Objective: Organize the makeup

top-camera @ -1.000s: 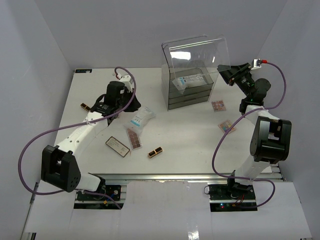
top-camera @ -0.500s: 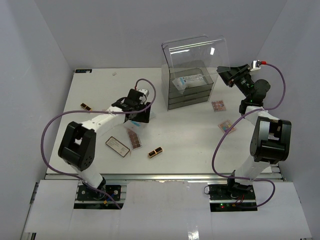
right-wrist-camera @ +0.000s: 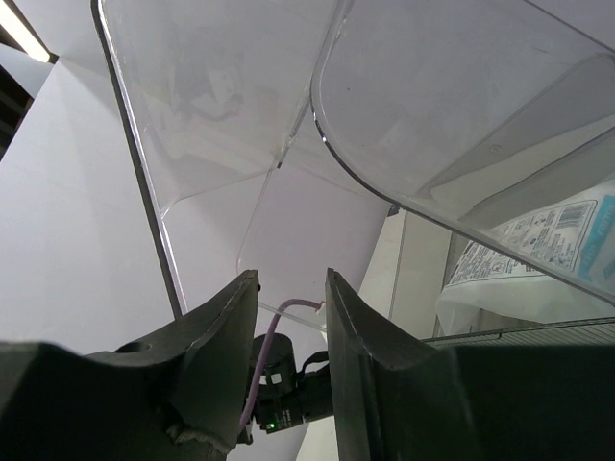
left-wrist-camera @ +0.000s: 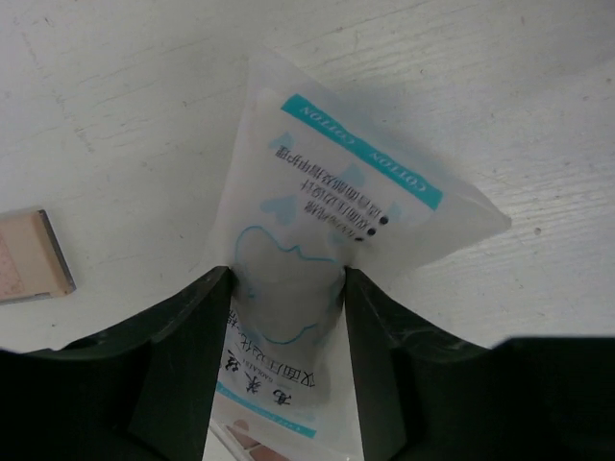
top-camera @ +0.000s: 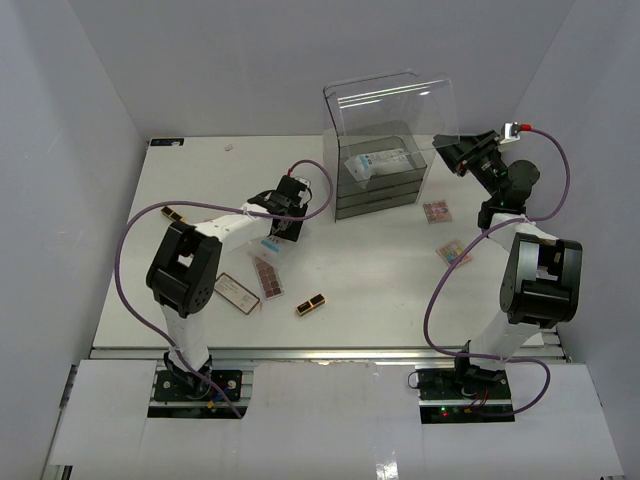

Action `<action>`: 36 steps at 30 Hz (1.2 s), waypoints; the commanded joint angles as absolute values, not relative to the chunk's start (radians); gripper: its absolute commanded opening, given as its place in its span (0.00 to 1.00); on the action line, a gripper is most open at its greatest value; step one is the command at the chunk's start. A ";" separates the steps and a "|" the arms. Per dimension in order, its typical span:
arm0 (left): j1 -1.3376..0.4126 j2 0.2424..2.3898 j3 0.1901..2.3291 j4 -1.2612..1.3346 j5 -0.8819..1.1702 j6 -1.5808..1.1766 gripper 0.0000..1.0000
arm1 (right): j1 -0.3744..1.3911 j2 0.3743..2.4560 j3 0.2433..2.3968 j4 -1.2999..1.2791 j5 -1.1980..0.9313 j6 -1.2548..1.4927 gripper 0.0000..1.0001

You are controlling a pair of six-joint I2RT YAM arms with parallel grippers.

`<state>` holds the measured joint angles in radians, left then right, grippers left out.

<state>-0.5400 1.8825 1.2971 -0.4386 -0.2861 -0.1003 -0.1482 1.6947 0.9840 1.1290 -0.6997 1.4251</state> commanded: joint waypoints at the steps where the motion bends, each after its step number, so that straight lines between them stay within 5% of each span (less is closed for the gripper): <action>1: -0.551 1.897 1.311 -0.439 -0.316 -0.081 0.48 | -0.147 1.651 0.991 1.212 -0.710 1.416 0.41; 6: -0.551 1.866 1.288 -0.433 -0.291 -0.089 0.16 | -0.147 1.649 0.992 1.213 -0.711 1.416 0.41; 10: -0.554 1.786 1.263 -0.428 -0.248 -0.103 0.03 | -0.147 1.646 0.992 1.212 -0.712 1.416 0.41; 23: -0.756 1.249 0.917 -0.148 -0.028 -0.135 0.02 | -0.146 1.651 1.001 1.206 -0.709 1.416 0.41; 36: -0.986 1.488 0.991 0.304 -0.312 0.139 0.04 | -0.145 1.625 1.020 1.165 -0.725 1.407 0.41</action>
<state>-0.9652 1.4126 0.9163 0.1186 -0.1996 -0.0197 -0.1485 1.6913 0.9836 1.1204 -0.7067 1.4230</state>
